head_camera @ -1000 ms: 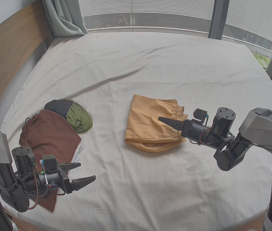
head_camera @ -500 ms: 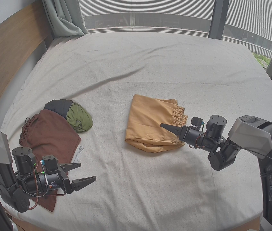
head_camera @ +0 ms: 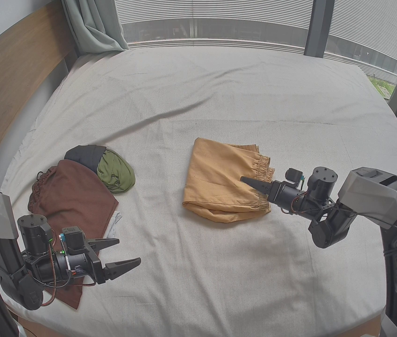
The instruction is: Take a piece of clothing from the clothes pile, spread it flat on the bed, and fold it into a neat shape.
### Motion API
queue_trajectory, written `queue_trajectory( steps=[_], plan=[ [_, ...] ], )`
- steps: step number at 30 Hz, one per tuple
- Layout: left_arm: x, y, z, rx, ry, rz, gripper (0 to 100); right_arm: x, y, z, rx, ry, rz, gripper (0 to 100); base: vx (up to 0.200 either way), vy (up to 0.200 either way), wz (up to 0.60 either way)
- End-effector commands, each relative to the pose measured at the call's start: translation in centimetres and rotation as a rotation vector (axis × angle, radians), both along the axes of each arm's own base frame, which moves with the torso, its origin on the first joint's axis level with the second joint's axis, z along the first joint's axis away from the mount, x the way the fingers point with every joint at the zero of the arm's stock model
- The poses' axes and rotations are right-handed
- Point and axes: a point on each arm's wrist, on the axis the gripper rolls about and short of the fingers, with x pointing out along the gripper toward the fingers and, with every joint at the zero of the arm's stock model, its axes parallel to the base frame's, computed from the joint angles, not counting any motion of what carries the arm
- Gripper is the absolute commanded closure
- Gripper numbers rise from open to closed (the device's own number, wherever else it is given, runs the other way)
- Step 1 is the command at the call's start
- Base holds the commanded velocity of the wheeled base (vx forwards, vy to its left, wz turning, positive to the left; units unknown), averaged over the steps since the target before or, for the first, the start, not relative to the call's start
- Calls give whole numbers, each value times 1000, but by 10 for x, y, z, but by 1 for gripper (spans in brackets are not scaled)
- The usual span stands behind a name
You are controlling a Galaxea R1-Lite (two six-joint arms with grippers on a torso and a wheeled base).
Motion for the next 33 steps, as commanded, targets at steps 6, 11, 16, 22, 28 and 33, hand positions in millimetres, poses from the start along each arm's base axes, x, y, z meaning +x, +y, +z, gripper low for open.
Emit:
queue_trajectory(
  steps=[6, 11, 16, 22, 28, 33],
  plan=[
    [-12, -8, 16, -13, -74, -102, 0, -70, -33, 119, -6, -214, -44, 0, 0, 0, 0],
    [-23, -18, 35, -27, -149, -157, 0, -119, -67, 143, -136, -343, -128, 0, 0, 0, 0],
    [-41, -26, 50, -33, -218, -218, 0, -156, -108, 161, -269, -413, -261, 0, 0, 0, 0],
    [-53, -33, 61, 15, -367, -288, 0, -191, -132, 174, -408, -510, -365, 0, 0, 0, 0],
    [-77, -42, 82, -30, -451, -340, 0, -234, -127, 167, -460, -552, -357, 0, 0, 0, 0],
    [-97, -40, 105, -94, -528, -279, 0, -274, -123, 161, -457, -587, -326, 0, 0, 0, 0]
  ],
)
